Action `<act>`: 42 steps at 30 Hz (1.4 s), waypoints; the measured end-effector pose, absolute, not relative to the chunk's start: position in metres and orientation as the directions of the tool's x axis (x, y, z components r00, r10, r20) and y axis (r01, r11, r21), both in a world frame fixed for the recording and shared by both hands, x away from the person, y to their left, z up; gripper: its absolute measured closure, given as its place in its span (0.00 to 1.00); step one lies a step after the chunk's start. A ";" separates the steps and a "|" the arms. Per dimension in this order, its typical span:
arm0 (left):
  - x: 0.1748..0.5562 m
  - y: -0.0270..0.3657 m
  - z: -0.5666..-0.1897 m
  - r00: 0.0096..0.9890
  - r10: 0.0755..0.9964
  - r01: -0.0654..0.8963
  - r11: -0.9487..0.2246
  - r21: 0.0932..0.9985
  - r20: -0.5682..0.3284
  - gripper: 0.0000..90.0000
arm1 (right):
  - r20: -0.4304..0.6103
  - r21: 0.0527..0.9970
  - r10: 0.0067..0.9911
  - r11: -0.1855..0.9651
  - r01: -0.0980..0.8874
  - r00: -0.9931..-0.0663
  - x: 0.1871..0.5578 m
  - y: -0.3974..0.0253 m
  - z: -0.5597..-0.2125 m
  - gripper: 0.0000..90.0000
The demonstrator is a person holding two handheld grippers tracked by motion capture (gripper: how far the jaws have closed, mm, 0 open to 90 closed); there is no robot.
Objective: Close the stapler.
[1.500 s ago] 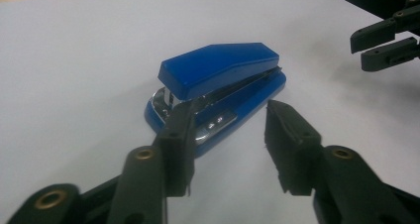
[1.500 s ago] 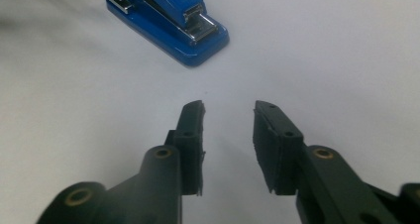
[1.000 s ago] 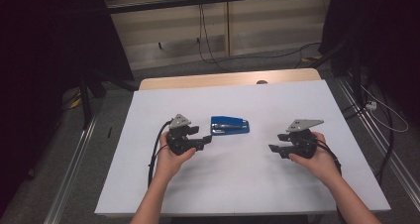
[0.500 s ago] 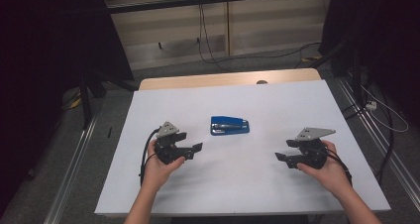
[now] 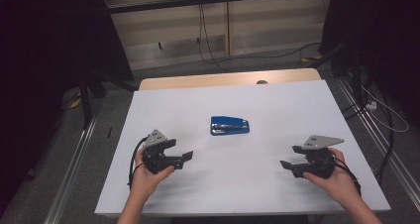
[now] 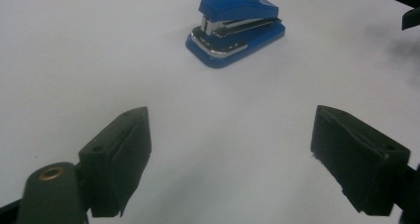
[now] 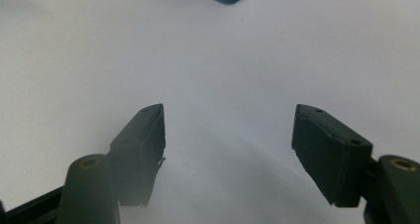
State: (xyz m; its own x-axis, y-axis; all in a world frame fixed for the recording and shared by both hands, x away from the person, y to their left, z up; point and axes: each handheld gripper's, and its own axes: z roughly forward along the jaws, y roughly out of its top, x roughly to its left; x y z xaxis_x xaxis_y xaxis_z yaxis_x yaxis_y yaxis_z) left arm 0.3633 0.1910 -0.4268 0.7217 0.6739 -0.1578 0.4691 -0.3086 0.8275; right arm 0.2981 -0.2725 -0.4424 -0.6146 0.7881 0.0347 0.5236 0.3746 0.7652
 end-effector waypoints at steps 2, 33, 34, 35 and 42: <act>0.362 0.195 -0.428 0.721 0.676 0.467 -0.313 0.827 -0.151 0.17 | 0.034 0.767 0.788 0.374 0.522 -0.615 0.297 -0.274 -0.443 0.32; 0.343 0.235 -0.431 0.710 0.687 0.471 -0.298 0.831 -0.156 0.12 | 0.052 0.785 0.808 0.331 0.524 -0.587 0.278 -0.295 -0.445 0.26; 0.343 0.235 -0.431 0.713 0.685 0.465 -0.306 0.831 -0.146 0.12 | 0.049 0.786 0.809 0.331 0.523 -0.586 0.278 -0.295 -0.445 0.25; 0.343 0.236 -0.431 0.714 0.686 0.463 -0.312 0.830 -0.140 0.12 | 0.048 0.787 0.808 0.331 0.520 -0.588 0.278 -0.296 -0.445 0.25; 0.342 0.239 -0.429 0.713 0.685 0.460 -0.298 0.837 -0.148 0.11 | 0.056 0.793 0.808 0.321 0.518 -0.587 0.277 -0.298 -0.444 0.25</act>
